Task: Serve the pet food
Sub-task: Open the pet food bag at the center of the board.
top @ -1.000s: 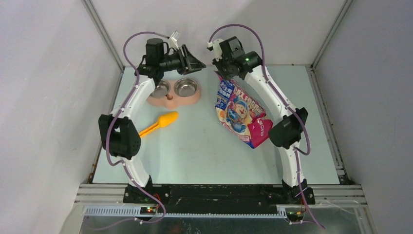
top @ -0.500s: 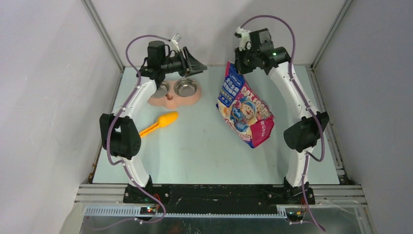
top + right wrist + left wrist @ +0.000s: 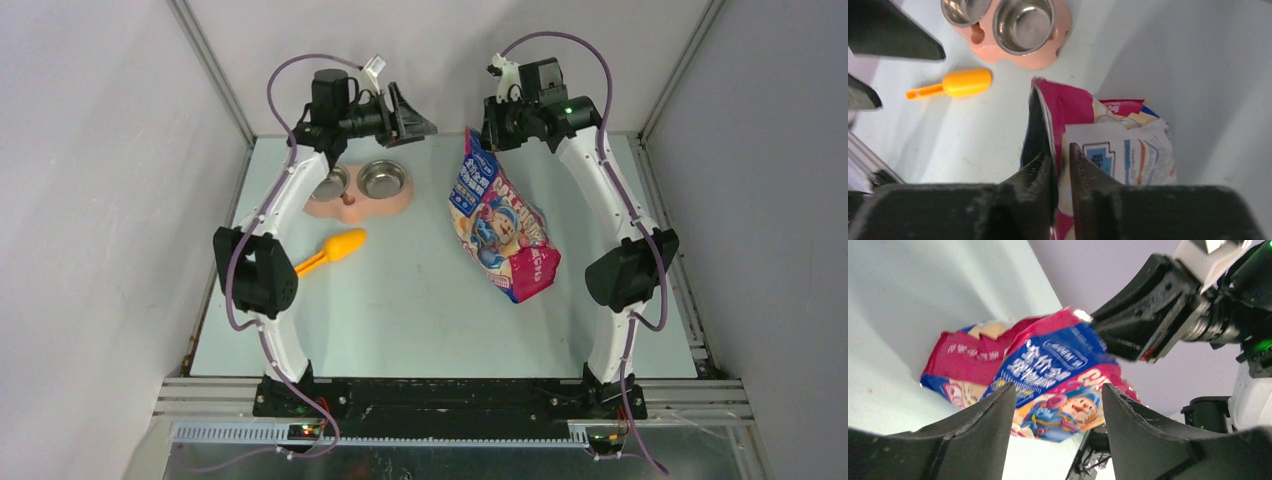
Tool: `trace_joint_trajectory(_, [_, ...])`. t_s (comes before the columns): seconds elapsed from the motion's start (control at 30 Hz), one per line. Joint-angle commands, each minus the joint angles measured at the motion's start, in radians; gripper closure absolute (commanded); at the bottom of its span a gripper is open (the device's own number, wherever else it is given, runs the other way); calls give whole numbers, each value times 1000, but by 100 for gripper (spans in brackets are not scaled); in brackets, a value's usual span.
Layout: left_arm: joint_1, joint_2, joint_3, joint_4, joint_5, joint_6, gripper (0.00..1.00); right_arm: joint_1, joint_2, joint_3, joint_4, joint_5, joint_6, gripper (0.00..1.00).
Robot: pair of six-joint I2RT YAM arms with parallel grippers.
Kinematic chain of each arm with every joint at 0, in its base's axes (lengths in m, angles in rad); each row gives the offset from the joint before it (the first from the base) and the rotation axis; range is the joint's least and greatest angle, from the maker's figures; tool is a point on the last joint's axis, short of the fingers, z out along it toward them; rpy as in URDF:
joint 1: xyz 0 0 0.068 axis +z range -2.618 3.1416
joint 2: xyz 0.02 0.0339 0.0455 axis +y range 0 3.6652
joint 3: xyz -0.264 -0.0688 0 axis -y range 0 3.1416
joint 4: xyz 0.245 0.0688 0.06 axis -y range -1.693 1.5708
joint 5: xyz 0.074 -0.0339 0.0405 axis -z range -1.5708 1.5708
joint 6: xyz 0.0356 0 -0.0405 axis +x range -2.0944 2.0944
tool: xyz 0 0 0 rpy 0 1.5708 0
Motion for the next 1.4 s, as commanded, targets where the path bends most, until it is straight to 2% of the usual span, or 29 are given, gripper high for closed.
trace_joint_trajectory(0.0, [-18,70,188,-96,23,107,31,29,-37,84,-59,10,-54,71])
trace_joint_trajectory(0.03, [-21,100,207,-98,27,111,31,31,-32,85,-75,16,-64,63])
trace_joint_trajectory(0.13, [-29,155,282,-102,35,101,31,37,-27,93,-127,39,-83,49])
trace_joint_trajectory(0.27, [-39,208,301,-69,63,71,31,49,-13,116,-204,86,-114,43])
trace_joint_trajectory(0.5, [-69,219,298,-39,83,58,32,72,-17,114,-193,257,-129,42])
trace_joint_trajectory(0.77, [-92,178,233,-23,62,63,33,89,-39,113,-81,393,-136,42])
trace_joint_trajectory(0.9, [-106,172,227,-29,55,66,33,124,-37,100,-47,484,-205,41])
trace_joint_trajectory(1.37, [-127,164,256,-62,30,101,33,138,10,108,-221,510,-253,35])
